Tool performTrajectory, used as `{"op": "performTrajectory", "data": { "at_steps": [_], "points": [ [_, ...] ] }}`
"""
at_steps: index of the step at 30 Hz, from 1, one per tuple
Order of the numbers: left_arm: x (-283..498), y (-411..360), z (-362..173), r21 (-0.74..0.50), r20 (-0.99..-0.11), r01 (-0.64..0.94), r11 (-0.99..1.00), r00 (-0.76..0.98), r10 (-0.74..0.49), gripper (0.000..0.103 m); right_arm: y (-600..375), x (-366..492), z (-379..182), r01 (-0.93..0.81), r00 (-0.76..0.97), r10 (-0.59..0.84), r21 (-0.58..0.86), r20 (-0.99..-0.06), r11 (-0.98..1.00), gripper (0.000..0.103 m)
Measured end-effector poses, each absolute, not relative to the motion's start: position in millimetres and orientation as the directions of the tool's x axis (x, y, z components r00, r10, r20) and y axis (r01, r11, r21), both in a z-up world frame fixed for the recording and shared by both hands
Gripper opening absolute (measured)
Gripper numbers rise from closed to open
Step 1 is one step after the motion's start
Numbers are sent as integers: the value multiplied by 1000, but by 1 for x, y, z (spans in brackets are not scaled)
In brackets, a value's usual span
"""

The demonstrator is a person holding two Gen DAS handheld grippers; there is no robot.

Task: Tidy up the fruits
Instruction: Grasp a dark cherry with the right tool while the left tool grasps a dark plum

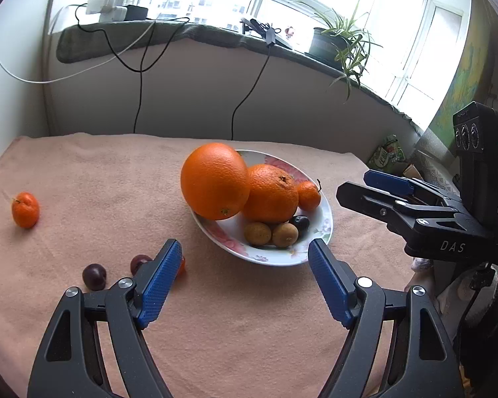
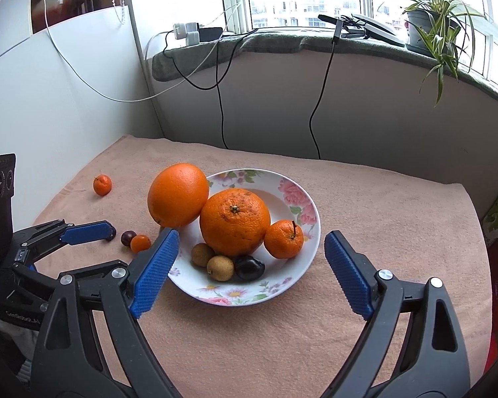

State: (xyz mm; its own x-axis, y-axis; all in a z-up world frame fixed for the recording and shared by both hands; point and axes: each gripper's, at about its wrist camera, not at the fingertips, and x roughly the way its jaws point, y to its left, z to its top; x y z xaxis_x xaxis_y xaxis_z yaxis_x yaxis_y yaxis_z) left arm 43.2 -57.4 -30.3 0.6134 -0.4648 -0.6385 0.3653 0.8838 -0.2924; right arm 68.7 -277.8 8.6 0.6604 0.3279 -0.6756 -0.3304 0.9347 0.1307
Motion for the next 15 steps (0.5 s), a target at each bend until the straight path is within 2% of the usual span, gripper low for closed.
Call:
{"op": "performTrajectory", "data": {
  "at_steps": [15],
  "points": [
    [37,25,-46,-274,-663,206,939,667,-340,79,-230,40,10,-457,589,469,207,-658,865,92]
  ]
}}
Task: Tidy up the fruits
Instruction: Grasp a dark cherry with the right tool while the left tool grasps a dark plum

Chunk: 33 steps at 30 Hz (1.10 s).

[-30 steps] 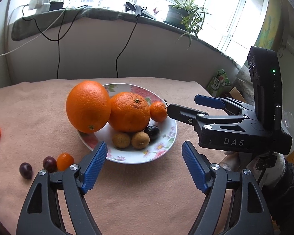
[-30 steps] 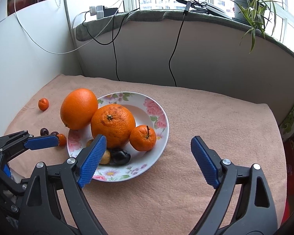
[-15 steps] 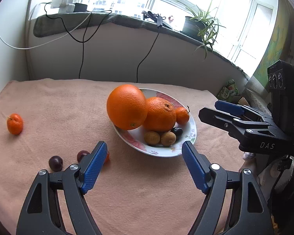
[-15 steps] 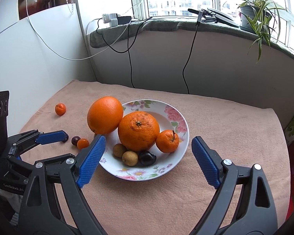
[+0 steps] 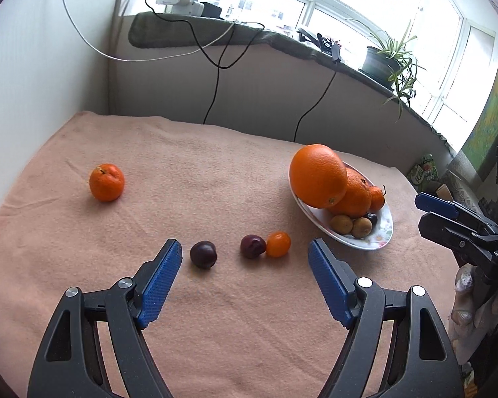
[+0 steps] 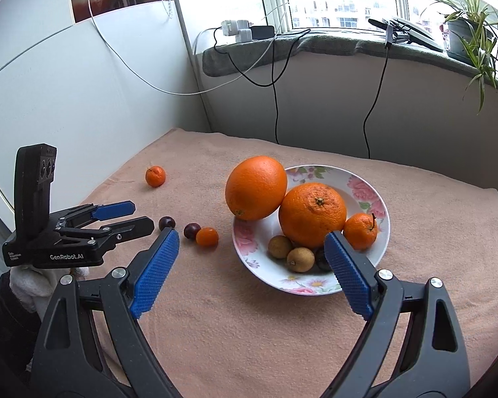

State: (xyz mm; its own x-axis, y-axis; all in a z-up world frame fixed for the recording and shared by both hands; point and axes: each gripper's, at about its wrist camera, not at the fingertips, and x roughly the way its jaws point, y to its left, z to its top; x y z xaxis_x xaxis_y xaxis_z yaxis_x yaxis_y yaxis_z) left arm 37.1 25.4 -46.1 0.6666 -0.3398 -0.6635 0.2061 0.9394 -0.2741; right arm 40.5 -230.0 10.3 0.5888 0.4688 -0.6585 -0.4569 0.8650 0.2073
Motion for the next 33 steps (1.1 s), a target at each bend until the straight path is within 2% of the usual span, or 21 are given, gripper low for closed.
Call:
{"op": "performTrajectory", "data": {
  "at_steps": [9,13,15,18,26,33],
  "points": [
    [36,53,-62,-290,-684,159,944,655,-320,77,-199,37,-7,-516,498,548,279,-672,810,91],
    [37,52,-66,-295,-689,166,941,646,-330,76,-184,39,-17,-527,460,551,285,-696,800,76],
    [38,51,-68,-298,-693,170,939,638,-335,70,-178,40,-23,-527,450,545,282,-708,802,68],
    [38,49,-72,-296,-700,178,939,628,-340,67,-168,43,-29,-538,440,536,266,-721,800,55],
    [44,50,-79,-306,-716,189,933,600,-356,52,-141,57,-34,-600,408,508,196,-759,775,42],
    [51,48,-83,-292,-731,208,934,581,-358,45,-108,68,-40,-700,377,445,65,-813,711,39]
  ]
}}
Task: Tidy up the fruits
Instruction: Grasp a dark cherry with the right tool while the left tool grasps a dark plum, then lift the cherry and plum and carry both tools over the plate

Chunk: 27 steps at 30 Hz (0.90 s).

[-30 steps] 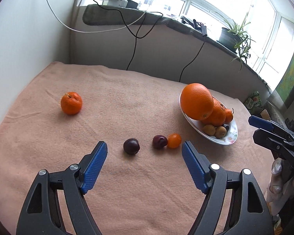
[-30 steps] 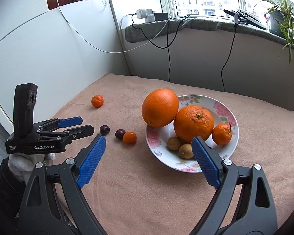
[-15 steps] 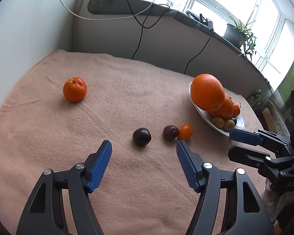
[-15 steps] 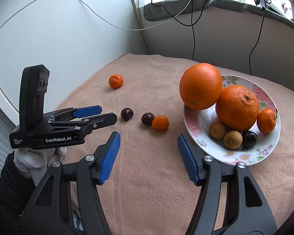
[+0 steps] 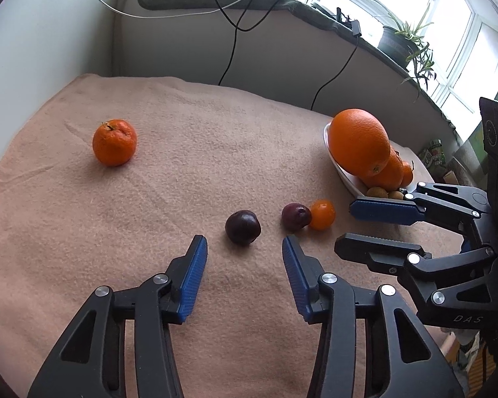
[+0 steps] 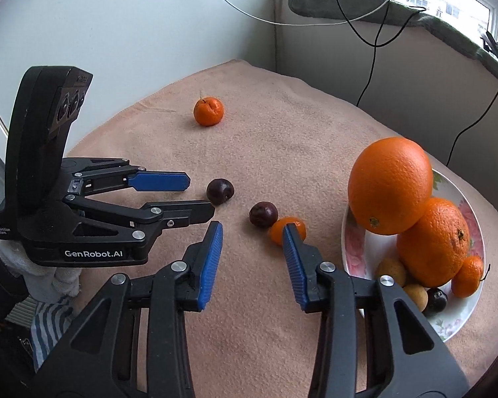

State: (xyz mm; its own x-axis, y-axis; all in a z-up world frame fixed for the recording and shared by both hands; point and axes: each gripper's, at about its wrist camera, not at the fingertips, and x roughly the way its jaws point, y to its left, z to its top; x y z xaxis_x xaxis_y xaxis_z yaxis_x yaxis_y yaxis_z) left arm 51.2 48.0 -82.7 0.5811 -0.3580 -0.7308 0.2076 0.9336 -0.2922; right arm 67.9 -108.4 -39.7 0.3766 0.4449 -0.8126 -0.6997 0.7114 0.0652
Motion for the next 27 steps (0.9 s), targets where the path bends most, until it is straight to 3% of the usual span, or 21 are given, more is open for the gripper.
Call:
{"op": "performTrajectory", "data": {
  "at_steps": [8,21,27],
  "points": [
    [62,49,-87,-296,-741,214,931,563,-365,38,-89,80,-53,-736,381,382,-26,-842,677,32],
    [67,54,-90,-327,-740,217,920,546,-392,23,-72,90,-63,-768,371,348,-74,-861,636,32],
    [66,54,-90,-330,-736,217,919,550,-395,22,-67,91,-67,-776,375,326,-102,-867,622,31]
  ]
}}
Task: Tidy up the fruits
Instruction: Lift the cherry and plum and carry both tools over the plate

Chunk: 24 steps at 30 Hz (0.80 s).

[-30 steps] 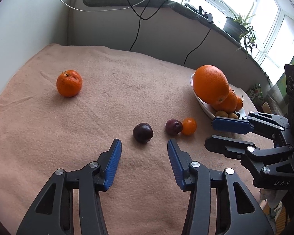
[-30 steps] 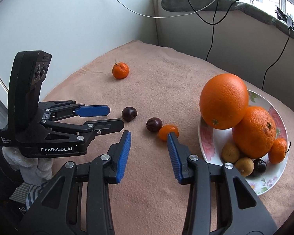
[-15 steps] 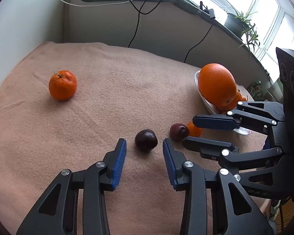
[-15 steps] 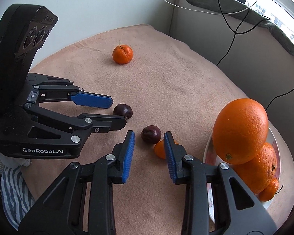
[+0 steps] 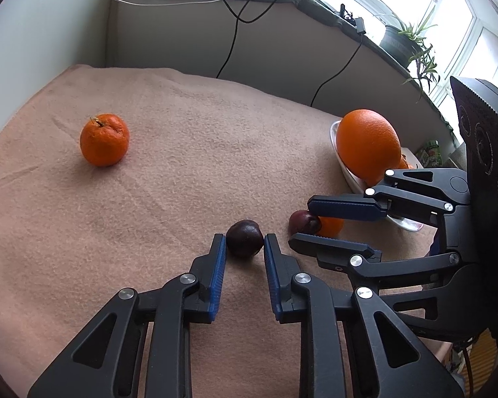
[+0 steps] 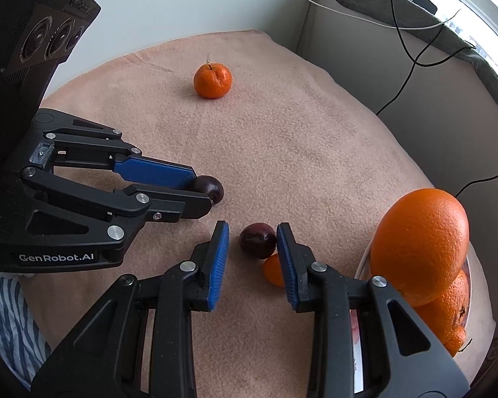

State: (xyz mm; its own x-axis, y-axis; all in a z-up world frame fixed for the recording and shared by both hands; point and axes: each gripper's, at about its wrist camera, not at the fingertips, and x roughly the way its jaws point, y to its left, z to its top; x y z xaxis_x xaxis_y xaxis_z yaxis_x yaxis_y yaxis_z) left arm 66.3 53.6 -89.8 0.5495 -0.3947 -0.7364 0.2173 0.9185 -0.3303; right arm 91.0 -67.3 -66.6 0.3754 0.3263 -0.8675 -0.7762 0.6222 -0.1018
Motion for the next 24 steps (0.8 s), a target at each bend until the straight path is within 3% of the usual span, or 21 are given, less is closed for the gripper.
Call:
{"op": "performTrajectory", "data": {
  "at_steps": [5,24],
  "points": [
    [64,57,-89,-338,-731,209,917,555,-396,21,-65,92,-68,-778,389,303,-134,-870,614,25],
    [52,59,-76,-361,-698,207,909,587,-411,21,-89,81,-41,-724,407,418,-8,-812,689,25]
  ]
}}
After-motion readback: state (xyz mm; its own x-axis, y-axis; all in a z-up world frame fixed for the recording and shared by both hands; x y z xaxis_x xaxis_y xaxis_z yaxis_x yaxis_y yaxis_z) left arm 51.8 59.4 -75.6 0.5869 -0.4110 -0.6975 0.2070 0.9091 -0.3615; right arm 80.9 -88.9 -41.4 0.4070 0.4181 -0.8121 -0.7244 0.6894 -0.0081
